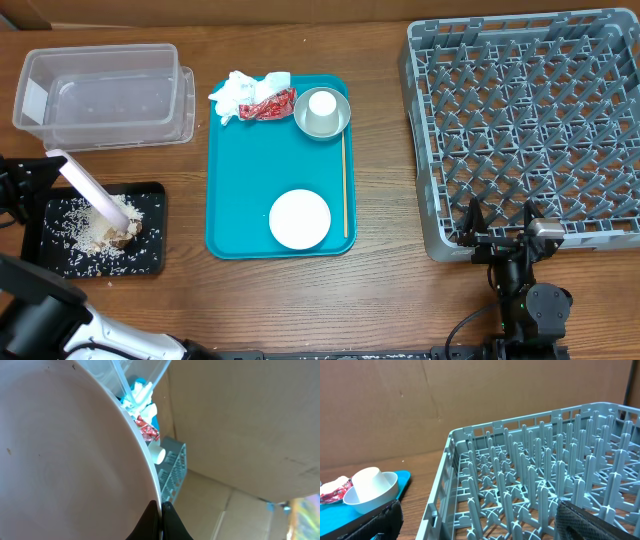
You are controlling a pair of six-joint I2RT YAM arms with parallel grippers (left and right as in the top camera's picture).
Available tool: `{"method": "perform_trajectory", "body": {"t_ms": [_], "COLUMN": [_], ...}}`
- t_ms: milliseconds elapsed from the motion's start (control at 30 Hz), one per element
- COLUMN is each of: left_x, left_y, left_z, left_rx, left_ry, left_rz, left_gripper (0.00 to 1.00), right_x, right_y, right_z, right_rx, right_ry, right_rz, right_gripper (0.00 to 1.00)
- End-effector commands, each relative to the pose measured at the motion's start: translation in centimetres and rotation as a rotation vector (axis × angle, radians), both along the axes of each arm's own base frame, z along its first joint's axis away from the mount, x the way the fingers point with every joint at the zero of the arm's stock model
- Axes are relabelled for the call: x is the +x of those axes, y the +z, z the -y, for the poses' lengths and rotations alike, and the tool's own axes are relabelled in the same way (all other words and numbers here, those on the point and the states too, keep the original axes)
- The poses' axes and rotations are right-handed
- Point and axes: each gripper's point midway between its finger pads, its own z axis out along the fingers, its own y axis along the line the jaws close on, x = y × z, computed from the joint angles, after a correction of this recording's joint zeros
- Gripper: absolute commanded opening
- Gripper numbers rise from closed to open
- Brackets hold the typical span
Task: Sort waste into correct bins and load items into the dishwasher
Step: 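Tilt the plate to pour the rice onto the black tray, then carry the empty plate back and set it on the teal tray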
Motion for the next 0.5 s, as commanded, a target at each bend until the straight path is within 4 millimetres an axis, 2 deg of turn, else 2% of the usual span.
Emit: {"method": "perform_trajectory", "body": {"t_ms": [0,67,133,233,367,467], "left_x": [-0.9,-0.8,-0.4,0.1,0.5,1.2], "left_y": [2.4,3.4,4.4,4.6,3.1,1.3], "left_z": [1.8,3.3,5.6,9.6,14.8,17.6], "left_rx": [0.097,0.141,0.193,0.301,0.449,0.602], "left_ry": [-0.025,-0.06,-0.123,-0.253,-0.414,-0.495], "left_rz": [0.0,0.014,0.029,0.013,-0.113,-0.211], "left_gripper": [0.04,0.04,0.04,0.04,0.04,0.04], "right_x": [0.0,0.0,0.0,0.0,0.0,0.0], "right_y": [-0.1,-0.1,-0.1,-0.1,-0.1,-0.1], "right_z": [0.2,0.2,0.2,0.2,0.2,0.2], "right_rx": [-0.004,-0.004,-0.004,-0.004,-0.004,-0.004], "right_ry": [-0.011,-0.011,-0.011,-0.011,-0.011,-0.011], "right_rz": [0.008,0.008,0.008,0.008,0.008,0.008], "right_gripper": [1.0,1.0,1.0,1.0,1.0,1.0]}}
